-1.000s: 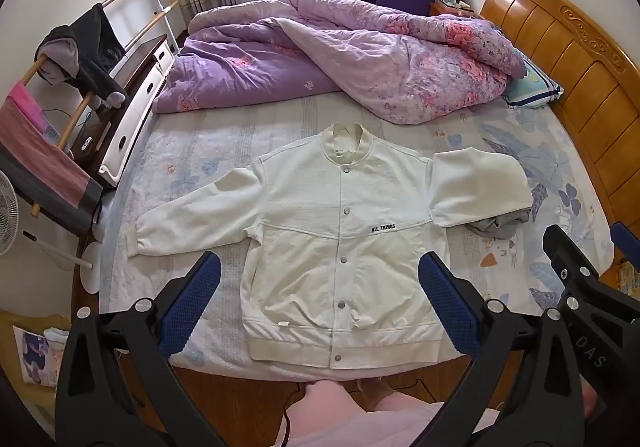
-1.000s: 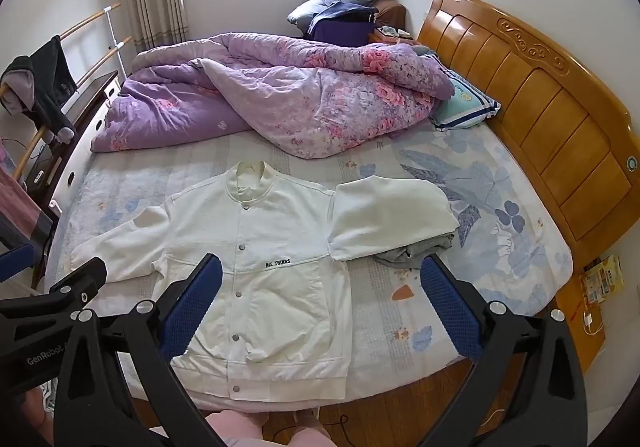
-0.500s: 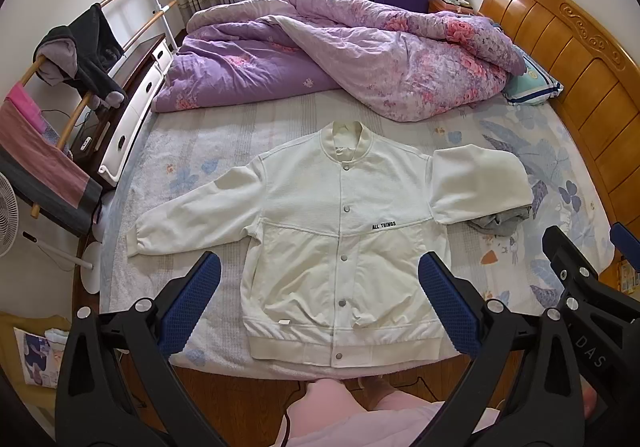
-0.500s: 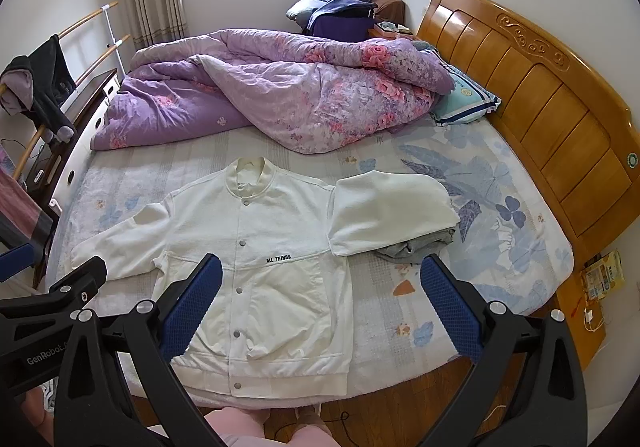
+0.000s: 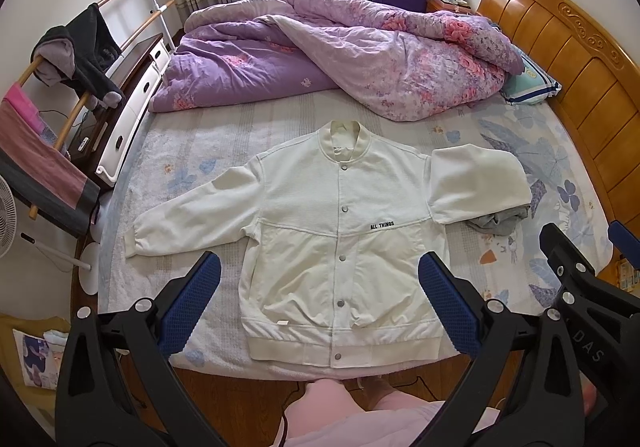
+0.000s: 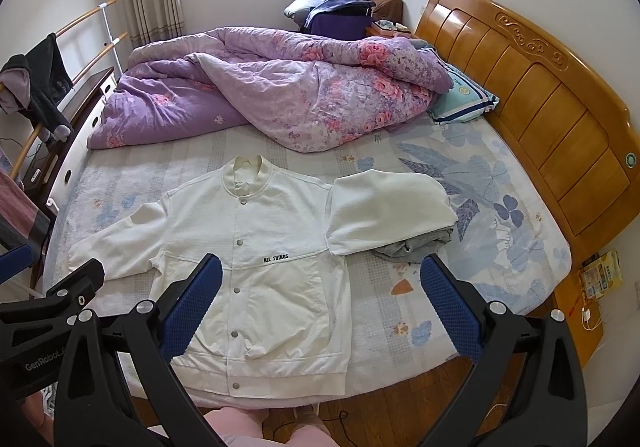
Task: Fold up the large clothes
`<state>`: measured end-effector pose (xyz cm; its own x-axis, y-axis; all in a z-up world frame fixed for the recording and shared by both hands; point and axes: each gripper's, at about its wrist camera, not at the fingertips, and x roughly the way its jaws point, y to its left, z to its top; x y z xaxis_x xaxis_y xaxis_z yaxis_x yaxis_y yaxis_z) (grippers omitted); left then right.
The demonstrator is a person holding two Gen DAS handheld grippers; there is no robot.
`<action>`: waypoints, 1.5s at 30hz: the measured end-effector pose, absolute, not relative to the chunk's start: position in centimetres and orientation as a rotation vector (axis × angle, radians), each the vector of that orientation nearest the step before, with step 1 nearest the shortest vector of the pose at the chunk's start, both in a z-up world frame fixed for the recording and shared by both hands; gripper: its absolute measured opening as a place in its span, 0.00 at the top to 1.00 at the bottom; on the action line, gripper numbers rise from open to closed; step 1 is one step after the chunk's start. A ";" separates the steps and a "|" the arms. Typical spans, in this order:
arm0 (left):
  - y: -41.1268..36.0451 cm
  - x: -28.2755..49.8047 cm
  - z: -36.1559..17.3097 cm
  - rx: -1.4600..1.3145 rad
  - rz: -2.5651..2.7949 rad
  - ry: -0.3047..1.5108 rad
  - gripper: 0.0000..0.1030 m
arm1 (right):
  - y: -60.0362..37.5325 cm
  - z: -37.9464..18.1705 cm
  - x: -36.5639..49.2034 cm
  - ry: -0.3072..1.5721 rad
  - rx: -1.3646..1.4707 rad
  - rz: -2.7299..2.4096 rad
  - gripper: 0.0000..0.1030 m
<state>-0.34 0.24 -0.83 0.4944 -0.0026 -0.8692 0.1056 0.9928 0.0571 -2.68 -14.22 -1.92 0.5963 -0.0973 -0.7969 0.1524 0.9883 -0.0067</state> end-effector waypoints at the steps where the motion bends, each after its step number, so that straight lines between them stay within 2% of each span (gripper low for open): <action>1: 0.3 -0.4 -0.9 0.107 -0.066 1.052 0.04 | -14.4 -1.9 -2.7 0.922 0.066 -0.143 0.07; 45: -0.2 0.3 -1.5 0.109 -0.061 1.067 0.04 | -14.1 -2.3 -2.5 0.930 0.063 -0.119 0.07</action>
<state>0.29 -0.24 -1.50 0.4817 0.0032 -0.8763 0.1026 0.9929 0.0600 -2.51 -14.06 -2.27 0.5917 -0.0753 -0.8026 0.1296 0.9916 0.0025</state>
